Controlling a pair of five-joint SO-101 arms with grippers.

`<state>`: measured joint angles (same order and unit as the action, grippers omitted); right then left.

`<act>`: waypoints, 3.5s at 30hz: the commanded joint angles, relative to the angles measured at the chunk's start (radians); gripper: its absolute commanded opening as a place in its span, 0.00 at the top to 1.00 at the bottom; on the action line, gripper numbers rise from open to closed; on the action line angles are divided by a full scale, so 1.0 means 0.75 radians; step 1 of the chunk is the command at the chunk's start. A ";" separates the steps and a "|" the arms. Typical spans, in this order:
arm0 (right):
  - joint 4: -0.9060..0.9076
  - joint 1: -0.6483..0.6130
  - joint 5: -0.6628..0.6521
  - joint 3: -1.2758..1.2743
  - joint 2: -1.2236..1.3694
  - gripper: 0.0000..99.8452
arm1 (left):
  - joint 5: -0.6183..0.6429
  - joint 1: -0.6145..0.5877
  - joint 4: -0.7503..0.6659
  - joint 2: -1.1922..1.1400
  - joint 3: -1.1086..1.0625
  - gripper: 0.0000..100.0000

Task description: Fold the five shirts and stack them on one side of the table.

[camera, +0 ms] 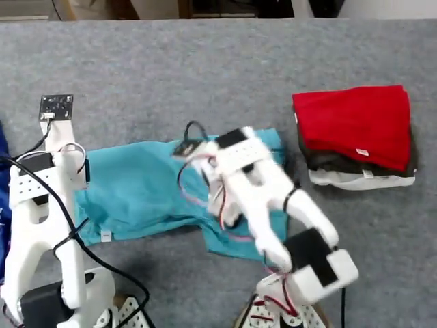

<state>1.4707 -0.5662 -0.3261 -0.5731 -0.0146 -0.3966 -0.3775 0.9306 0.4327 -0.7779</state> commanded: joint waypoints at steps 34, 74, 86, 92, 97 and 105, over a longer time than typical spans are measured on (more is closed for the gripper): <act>-0.288 0.715 0.235 1.478 1.042 1.00 | 0.583 0.010 -0.231 -0.913 0.640 0.98; 0.147 0.402 -0.626 0.107 -0.707 1.00 | 0.507 -0.027 -0.579 0.216 -0.499 0.98; -0.301 -0.130 -0.581 -0.740 -0.840 0.84 | 0.505 -0.037 -0.612 0.216 -0.479 0.98; -0.325 -0.144 -0.583 -0.760 -0.823 0.83 | 0.503 -0.037 -0.612 0.216 -0.475 0.98; -0.399 -0.142 -0.620 -0.762 -0.703 0.84 | 0.503 -0.037 -0.612 0.216 -0.475 0.98; -0.540 -0.140 -0.618 -0.725 -0.422 0.84 | 0.503 -0.035 -0.614 0.214 -0.475 0.98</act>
<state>1.0978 -0.6582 -0.7802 -1.1224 -0.3951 -0.0192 -0.3989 0.4856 0.5738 -1.1569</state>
